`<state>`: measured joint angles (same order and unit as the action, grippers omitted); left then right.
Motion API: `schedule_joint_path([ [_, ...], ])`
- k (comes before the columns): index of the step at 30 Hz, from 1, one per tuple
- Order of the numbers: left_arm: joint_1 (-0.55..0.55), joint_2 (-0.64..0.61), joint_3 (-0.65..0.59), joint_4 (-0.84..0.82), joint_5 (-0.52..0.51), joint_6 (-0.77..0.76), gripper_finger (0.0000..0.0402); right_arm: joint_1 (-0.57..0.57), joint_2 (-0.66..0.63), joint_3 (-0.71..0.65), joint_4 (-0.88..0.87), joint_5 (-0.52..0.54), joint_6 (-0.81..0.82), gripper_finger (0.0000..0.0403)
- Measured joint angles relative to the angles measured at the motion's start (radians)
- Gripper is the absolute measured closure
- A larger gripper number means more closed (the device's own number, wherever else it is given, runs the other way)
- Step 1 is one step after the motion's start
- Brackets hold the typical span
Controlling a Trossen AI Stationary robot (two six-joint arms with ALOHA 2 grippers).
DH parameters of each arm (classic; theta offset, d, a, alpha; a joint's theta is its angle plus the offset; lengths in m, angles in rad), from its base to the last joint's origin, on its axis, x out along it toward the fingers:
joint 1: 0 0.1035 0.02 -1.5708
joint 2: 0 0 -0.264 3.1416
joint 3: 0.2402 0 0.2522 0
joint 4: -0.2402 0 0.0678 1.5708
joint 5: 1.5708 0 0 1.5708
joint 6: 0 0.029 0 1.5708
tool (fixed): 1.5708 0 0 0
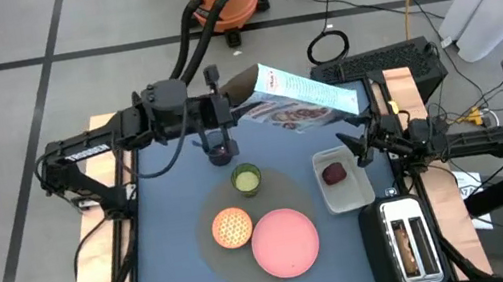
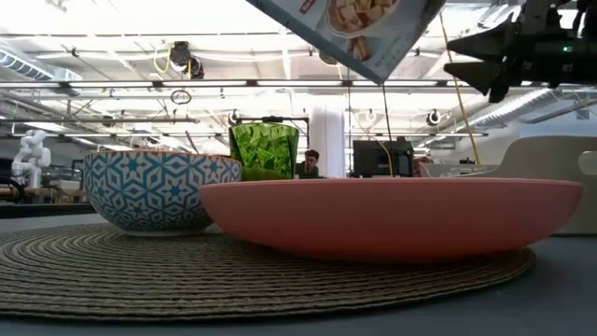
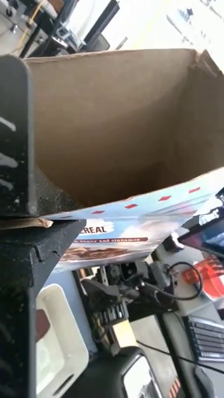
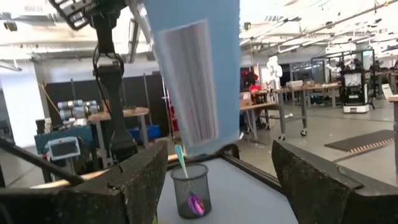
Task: Arrange a breakfast setting
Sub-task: Pour the cereal from the cereal box into the red bowl
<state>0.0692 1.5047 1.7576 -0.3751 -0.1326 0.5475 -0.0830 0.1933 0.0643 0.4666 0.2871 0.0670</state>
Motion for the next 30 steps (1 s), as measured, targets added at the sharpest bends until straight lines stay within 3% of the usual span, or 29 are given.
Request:
schedule_joint_path([
  [10, -0.026, 0.000, 0.000, 0.038, 0.001, 0.000, 0.0401, 0.000, 0.174, 0.000, 0.205, 0.000, 0.025, 0.0122],
  [23, -0.026, 0.000, 0.000, 0.037, 0.001, -0.003, 0.0401, 0.000, 0.191, 0.001, 0.228, -0.003, 0.075, 0.0121],
  [30, -0.026, 0.000, 0.000, 0.036, 0.001, -0.011, 0.0401, 0.000, 0.194, 0.001, 0.226, -0.003, 0.068, 0.0069],
])
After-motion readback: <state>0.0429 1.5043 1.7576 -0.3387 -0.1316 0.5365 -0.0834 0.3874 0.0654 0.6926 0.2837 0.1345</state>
